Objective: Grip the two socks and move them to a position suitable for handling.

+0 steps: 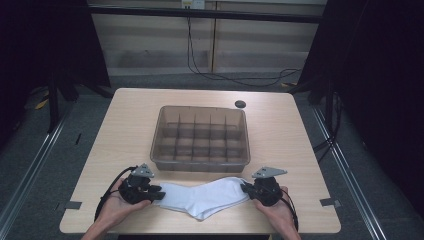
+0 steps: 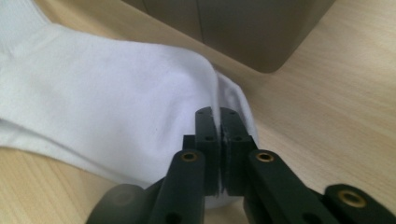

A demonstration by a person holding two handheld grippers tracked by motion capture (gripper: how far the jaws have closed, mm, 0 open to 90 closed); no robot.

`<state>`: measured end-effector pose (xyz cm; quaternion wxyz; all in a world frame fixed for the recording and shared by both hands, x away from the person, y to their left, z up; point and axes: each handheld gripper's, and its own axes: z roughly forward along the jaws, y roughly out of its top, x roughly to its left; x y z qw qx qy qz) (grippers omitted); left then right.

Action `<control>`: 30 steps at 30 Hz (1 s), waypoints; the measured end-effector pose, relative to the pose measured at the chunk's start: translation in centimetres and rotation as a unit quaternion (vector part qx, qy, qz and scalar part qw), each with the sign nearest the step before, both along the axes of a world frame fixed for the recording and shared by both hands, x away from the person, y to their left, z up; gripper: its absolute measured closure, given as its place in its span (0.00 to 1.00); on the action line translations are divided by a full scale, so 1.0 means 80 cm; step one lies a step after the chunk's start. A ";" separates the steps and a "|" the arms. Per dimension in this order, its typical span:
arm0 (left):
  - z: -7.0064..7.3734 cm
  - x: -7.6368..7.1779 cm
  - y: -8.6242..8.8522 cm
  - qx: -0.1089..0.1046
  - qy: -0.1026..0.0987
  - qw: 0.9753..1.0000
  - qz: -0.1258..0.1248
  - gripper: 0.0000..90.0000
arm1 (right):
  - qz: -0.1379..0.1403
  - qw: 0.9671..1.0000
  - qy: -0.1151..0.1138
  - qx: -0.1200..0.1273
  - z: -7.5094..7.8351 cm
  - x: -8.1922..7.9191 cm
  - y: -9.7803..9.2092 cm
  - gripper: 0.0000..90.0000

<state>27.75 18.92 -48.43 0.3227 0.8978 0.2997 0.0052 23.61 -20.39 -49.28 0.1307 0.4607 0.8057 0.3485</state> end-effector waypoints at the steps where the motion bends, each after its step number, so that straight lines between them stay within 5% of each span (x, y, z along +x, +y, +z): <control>1: 0.001 0.000 -0.001 0.002 -0.001 1.000 -0.003 0.87 | -0.003 1.000 -0.003 0.002 0.001 0.000 -0.001 0.99; 11: 0.034 -0.008 0.009 -0.060 0.007 0.998 -0.011 0.96 | -0.007 0.999 -0.018 0.028 0.018 -0.002 -0.008 0.99; 21: 0.052 -0.016 0.006 -0.092 0.011 0.995 -0.027 0.96 | -0.019 0.998 -0.030 0.041 0.048 -0.012 -0.025 0.99; 25: 0.057 -0.015 0.002 -0.094 0.015 0.995 -0.029 0.96 | -0.027 0.998 -0.030 0.048 0.054 -0.013 -0.037 0.99; 30: 0.038 -0.012 -0.003 -0.076 0.037 0.996 -0.031 0.96 | -0.028 0.999 -0.006 0.045 0.041 -0.008 -0.038 0.99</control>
